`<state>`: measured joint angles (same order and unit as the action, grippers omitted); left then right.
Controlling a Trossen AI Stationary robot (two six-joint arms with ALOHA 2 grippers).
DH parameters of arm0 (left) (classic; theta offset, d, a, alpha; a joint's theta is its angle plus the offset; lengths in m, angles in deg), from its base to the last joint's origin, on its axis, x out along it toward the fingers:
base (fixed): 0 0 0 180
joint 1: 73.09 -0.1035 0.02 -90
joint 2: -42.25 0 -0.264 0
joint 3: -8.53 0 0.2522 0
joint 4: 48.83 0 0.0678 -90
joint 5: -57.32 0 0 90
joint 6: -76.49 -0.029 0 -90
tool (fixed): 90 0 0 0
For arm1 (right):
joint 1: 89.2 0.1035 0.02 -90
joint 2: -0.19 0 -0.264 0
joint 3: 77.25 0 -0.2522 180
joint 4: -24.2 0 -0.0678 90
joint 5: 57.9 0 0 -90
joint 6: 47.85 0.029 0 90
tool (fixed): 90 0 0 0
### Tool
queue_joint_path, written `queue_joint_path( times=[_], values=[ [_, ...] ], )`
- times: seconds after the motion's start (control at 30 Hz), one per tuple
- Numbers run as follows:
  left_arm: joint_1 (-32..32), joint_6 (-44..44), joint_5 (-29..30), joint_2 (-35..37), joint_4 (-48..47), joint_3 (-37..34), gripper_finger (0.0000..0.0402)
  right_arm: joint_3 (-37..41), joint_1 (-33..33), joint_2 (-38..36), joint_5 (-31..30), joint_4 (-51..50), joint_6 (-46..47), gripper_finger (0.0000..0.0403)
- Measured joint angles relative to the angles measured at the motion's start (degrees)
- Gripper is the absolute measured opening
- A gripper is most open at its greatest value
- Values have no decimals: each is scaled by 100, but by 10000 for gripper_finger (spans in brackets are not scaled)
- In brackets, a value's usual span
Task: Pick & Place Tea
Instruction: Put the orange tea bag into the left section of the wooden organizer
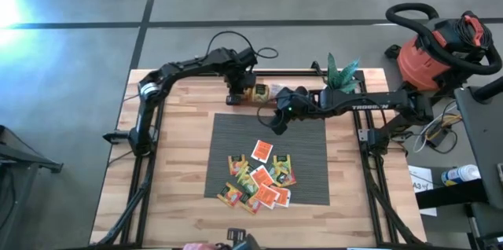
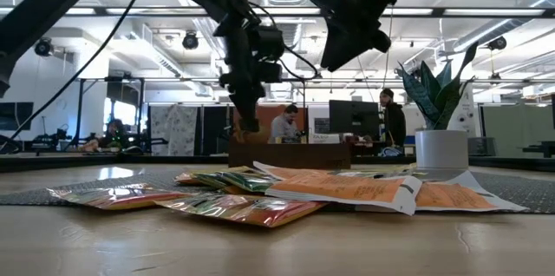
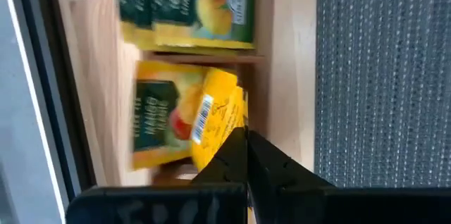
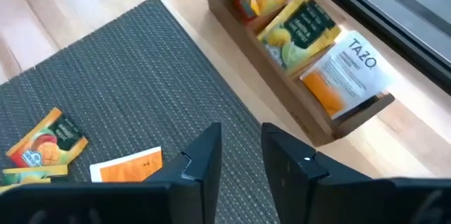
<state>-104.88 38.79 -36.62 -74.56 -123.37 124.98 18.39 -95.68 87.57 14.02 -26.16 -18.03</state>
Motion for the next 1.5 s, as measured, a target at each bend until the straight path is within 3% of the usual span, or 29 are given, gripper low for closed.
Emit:
queue_joint_path(
  times=[0.53, 0.9, 1.07, 1.5],
  values=[
    [24, 305, -114, -22, -106, 166, 0, 34, -2, 0, -10, 55, -14, 75],
    [1, 274, 106, -295, 292, 118, 0, 45, -4, 0, -12, 118, -22, 84],
    [39, 276, 574, -324, 616, 114, 1, 56, -2, 0, -11, 118, 2, 77],
    [42, 486, 782, -315, 688, 114, 63, 58, -2, 0, -10, 139, 24, 77]
  ],
)
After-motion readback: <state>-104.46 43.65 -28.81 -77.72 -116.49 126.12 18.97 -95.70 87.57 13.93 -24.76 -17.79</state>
